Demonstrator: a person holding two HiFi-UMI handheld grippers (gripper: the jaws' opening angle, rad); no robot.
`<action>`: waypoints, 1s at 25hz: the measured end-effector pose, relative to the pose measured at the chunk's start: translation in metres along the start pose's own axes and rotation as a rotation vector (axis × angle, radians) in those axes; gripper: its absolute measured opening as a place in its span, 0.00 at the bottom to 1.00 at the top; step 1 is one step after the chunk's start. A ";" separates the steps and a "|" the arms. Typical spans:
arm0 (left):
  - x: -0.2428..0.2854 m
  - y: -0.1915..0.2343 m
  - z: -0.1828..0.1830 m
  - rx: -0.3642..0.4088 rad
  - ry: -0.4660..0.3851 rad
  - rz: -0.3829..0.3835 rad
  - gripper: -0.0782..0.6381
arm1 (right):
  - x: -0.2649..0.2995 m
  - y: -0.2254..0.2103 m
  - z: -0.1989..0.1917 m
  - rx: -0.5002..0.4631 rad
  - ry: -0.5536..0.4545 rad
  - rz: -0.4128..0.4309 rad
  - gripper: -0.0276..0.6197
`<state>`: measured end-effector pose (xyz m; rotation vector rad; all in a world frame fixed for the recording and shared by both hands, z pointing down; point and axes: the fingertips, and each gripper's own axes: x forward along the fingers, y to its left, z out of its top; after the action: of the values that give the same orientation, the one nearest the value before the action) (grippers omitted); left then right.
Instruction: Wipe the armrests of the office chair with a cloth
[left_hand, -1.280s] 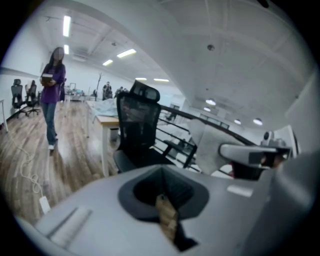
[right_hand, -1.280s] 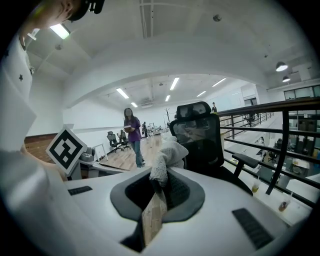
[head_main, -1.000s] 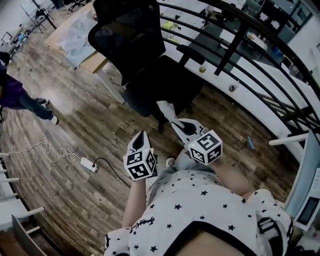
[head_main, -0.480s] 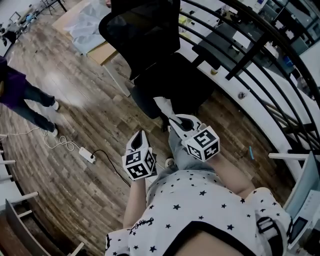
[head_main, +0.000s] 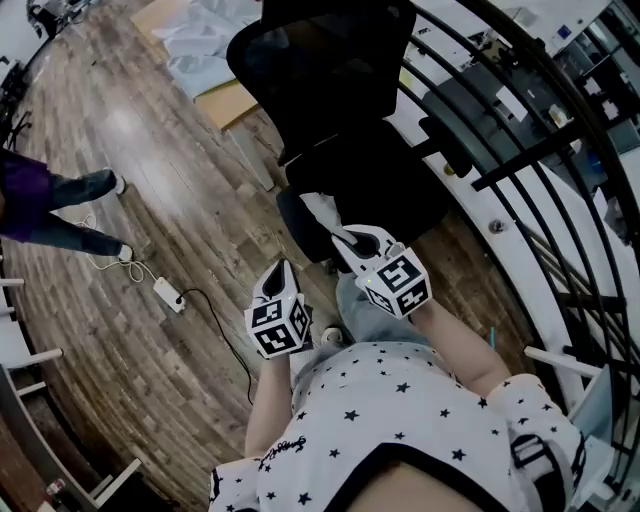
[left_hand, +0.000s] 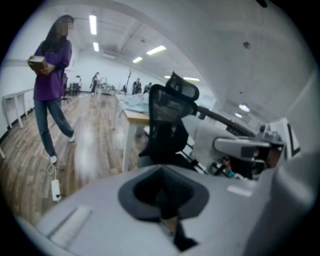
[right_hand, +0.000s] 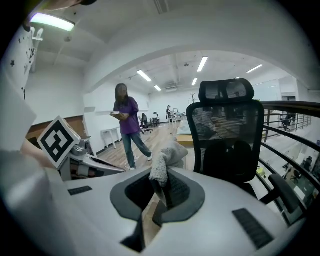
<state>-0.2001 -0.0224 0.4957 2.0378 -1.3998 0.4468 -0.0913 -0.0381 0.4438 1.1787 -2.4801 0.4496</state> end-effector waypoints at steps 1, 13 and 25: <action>0.004 0.001 0.002 -0.011 0.001 0.010 0.11 | 0.007 -0.004 0.002 -0.014 0.011 0.015 0.09; 0.041 0.012 0.017 -0.105 0.029 0.111 0.11 | 0.092 -0.049 -0.002 -0.136 0.132 0.133 0.09; 0.069 0.023 0.011 -0.161 0.072 0.158 0.11 | 0.178 -0.085 -0.035 -0.196 0.255 0.152 0.09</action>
<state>-0.1960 -0.0842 0.5352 1.7747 -1.5086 0.4540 -0.1231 -0.1940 0.5652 0.8067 -2.3382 0.3622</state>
